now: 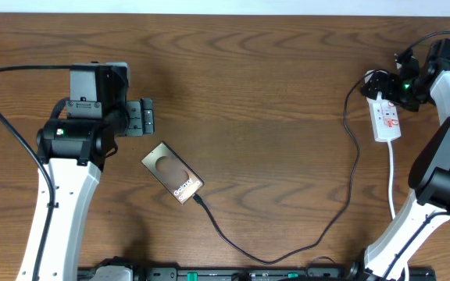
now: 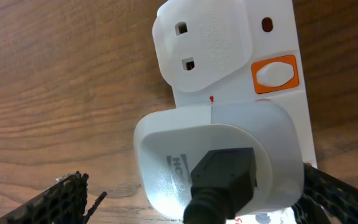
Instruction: Plug charger to phone and switch on socket
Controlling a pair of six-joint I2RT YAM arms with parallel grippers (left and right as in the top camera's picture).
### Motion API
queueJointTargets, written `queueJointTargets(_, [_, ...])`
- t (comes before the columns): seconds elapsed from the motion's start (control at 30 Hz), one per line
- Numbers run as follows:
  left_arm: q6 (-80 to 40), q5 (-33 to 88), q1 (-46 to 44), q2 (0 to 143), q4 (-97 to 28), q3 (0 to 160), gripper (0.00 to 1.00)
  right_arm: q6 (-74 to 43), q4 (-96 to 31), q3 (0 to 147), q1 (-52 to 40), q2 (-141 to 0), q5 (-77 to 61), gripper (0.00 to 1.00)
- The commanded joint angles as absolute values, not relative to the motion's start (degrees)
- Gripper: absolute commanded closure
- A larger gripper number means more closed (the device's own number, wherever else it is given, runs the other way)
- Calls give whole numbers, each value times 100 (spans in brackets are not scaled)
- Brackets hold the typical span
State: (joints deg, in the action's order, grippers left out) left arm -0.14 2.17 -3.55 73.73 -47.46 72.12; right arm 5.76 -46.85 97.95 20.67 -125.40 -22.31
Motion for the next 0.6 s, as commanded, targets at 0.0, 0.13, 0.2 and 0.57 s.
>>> queueJointTargets(0.0, [-3,123,-362,7363,-4746,7332,10,423,-4744,9769,1833,-12667,-2827,3])
queueJointTargets(0.13, [-3,123,-362,7363,-4746,7332,10,399,-4777,9769,1793,-12667,-2825,4])
queueJointTargets(0.2, [-3,123,-362,7363,-4746,7332,10,362,-4781,9767,1774,-12667,-2851,4])
queueJointTargets(0.57, [-3,123,-362,7363,-4746,7332,10,322,-4729,9616,1643,-12667,-2891,4])
